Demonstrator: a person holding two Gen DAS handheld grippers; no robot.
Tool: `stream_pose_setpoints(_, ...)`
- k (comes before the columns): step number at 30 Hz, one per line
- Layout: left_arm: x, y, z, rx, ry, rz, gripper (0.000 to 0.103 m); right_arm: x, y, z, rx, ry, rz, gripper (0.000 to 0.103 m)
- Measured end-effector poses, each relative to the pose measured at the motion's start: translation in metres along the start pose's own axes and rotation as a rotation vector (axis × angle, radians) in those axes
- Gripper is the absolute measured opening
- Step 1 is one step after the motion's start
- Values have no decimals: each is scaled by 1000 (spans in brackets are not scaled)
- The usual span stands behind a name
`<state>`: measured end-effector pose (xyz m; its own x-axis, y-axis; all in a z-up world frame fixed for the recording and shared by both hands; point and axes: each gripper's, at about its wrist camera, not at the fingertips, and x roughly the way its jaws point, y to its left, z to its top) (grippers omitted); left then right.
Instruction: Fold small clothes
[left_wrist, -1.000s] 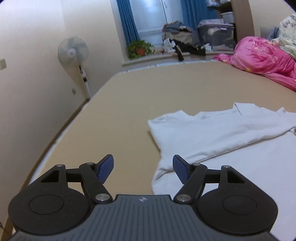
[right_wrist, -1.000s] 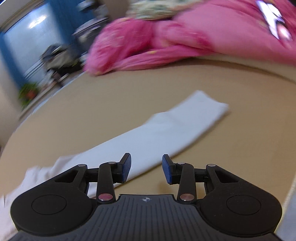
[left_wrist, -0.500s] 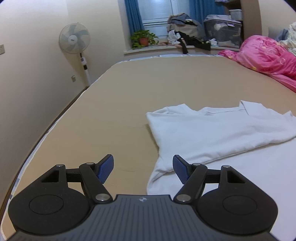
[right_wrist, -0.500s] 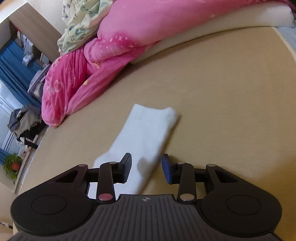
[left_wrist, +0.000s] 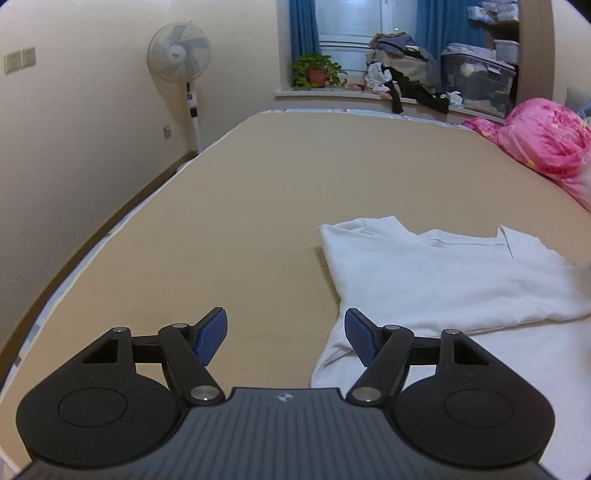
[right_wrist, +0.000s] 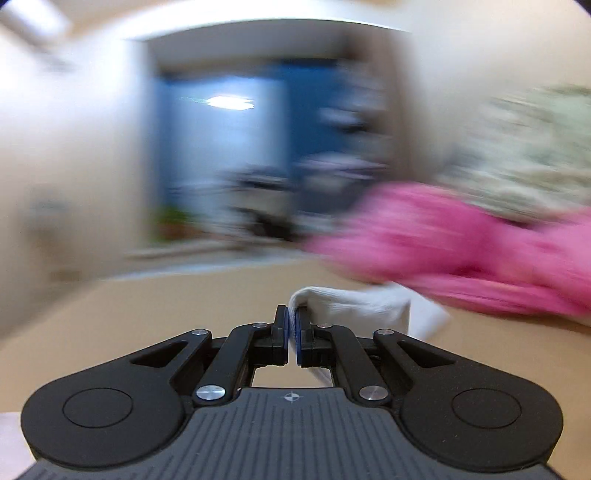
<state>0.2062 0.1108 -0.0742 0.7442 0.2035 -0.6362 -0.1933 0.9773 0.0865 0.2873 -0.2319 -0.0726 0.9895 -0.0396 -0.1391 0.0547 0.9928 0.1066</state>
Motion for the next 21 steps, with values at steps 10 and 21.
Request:
stream_pose_setpoints(10, 20, 18, 4, -127, 109, -122, 55, -20, 184, -119, -155, 659, 616, 14)
stream_pose_setpoints(21, 113, 41, 11, -445, 297, -168, 49, -17, 23, -91, -291, 545, 112, 30)
